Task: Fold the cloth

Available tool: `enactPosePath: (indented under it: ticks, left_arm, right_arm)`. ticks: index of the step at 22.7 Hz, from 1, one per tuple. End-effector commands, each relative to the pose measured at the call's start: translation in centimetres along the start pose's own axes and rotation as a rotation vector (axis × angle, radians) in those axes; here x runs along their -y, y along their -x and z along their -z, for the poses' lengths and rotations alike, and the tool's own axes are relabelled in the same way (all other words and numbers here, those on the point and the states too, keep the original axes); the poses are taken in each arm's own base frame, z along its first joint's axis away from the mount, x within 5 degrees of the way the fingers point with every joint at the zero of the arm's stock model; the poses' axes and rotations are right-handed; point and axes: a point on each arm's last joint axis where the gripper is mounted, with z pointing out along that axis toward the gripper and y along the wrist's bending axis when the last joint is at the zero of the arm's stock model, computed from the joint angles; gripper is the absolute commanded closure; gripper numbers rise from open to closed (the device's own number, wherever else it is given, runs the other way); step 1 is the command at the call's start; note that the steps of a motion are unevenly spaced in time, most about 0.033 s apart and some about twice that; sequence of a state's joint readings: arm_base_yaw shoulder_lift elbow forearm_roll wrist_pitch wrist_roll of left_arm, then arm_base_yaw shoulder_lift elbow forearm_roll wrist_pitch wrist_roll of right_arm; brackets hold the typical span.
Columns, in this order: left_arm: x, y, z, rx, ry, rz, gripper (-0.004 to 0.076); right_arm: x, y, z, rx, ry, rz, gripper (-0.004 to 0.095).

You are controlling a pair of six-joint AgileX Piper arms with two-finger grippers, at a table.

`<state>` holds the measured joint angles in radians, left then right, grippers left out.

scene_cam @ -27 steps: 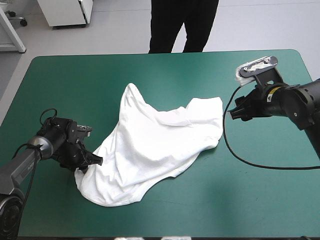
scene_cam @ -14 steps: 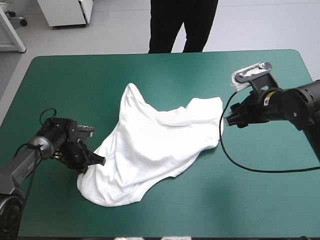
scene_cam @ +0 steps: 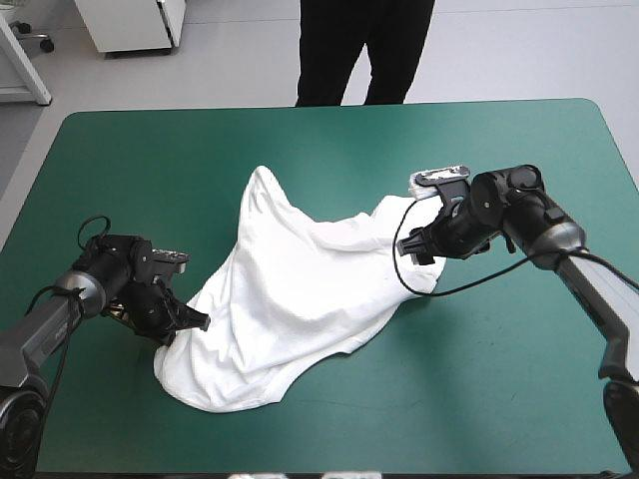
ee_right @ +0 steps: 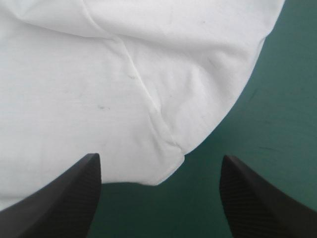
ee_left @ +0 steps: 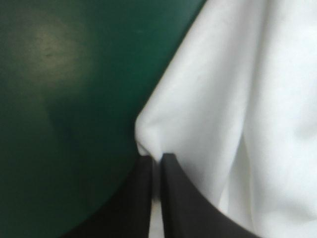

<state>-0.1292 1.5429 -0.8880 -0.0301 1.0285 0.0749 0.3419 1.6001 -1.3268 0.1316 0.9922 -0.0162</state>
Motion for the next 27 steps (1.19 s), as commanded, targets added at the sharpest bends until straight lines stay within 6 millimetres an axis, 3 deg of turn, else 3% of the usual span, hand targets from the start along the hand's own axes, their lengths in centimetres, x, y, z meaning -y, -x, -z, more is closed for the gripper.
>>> enactPosePath:
  ticks: [1,11,14,16,19,20,24,27]
  left_arm:
    - [0.6,0.6,-1.2,0.037,-0.055,0.030,0.0733]
    - [0.6,0.6,-1.3,0.036,-0.046,0.012,0.0733]
    - [0.6,0.6,-1.3,0.041,-0.046,0.013,0.0733]
    - [0.6,0.6,-1.3,0.039,-0.046,0.013,0.0733]
    - [0.6,0.7,-1.2,0.050,-0.045,0.013,0.0733]
    - [0.5,0.8,-1.2,0.062,-0.044,0.013,0.0733]
    - [0.6,1.0,-0.2,0.125,-0.042,0.013,0.0733]
    - [0.7,0.9,2.7,0.211,-0.039,0.006,0.0733]
  right_arm:
    - [0.0,0.9,-0.6,0.029,0.005,-0.026,0.0263]
    - [0.9,0.7,-6.0,-0.133,-0.046,-0.082,0.0264]
    - [0.9,0.4,-8.5,-0.203,-0.027,-0.113,0.0289]
    - [0.9,0.2,-10.1,-0.244,-0.012,-0.132,0.0454]
    - [0.8,0.0,-11.0,-0.269,0.015,-0.103,0.0849]
    - [0.8,0.2,-11.0,-0.252,0.019,-0.108,0.0922]
    - [0.6,0.9,-10.3,-0.221,0.025,-0.105,0.0925]
    - [0.3,2.2,-8.1,-0.161,0.034,-0.094,0.0925]
